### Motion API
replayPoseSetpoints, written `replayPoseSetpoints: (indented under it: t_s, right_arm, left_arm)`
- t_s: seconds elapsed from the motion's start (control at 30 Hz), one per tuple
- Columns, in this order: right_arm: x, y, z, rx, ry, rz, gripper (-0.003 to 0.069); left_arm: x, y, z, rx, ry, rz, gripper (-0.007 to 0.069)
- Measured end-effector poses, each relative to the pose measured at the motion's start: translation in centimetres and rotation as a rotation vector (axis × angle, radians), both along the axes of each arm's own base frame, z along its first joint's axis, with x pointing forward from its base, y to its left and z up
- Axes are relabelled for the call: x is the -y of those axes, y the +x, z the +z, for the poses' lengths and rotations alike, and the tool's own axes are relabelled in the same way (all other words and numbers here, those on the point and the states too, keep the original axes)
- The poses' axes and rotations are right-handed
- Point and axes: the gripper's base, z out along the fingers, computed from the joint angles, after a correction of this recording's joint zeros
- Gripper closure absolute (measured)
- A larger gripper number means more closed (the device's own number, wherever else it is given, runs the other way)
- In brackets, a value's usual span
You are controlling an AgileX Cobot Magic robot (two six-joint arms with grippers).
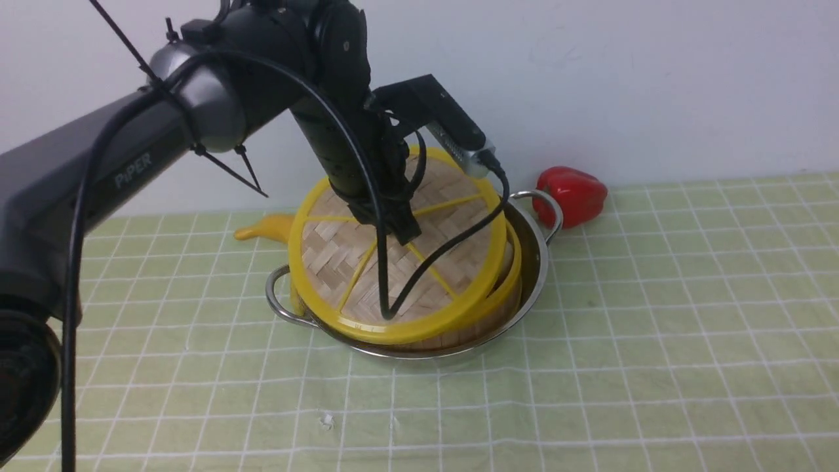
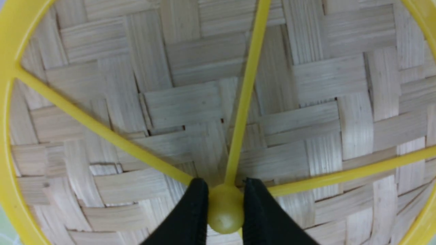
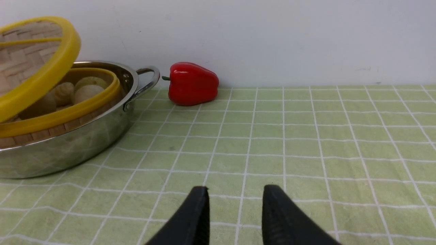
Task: Place the steamer in the pot on the green tablecloth, and put the lid on the steamer.
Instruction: 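Place the yellow bamboo steamer lid onto the steamer in the pot with the left gripper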
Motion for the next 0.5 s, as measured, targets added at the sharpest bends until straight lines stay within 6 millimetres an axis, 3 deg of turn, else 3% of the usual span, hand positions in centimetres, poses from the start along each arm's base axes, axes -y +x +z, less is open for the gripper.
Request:
replayPoseSetpoints:
  t_s: [0.3, 0.5]
  right_arm:
    - [0.0, 0.0, 0.0, 0.0, 0.0, 0.0, 0.0419]
    - [0.0, 0.0, 0.0, 0.0, 0.0, 0.0, 0.0419]
  left_arm:
    - [0.2, 0.5, 0.1, 0.054, -0.014, -0.03, 0.0504]
    - [0.5, 1.0, -1.2, 0.043, -0.005, -0.044, 0.0504]
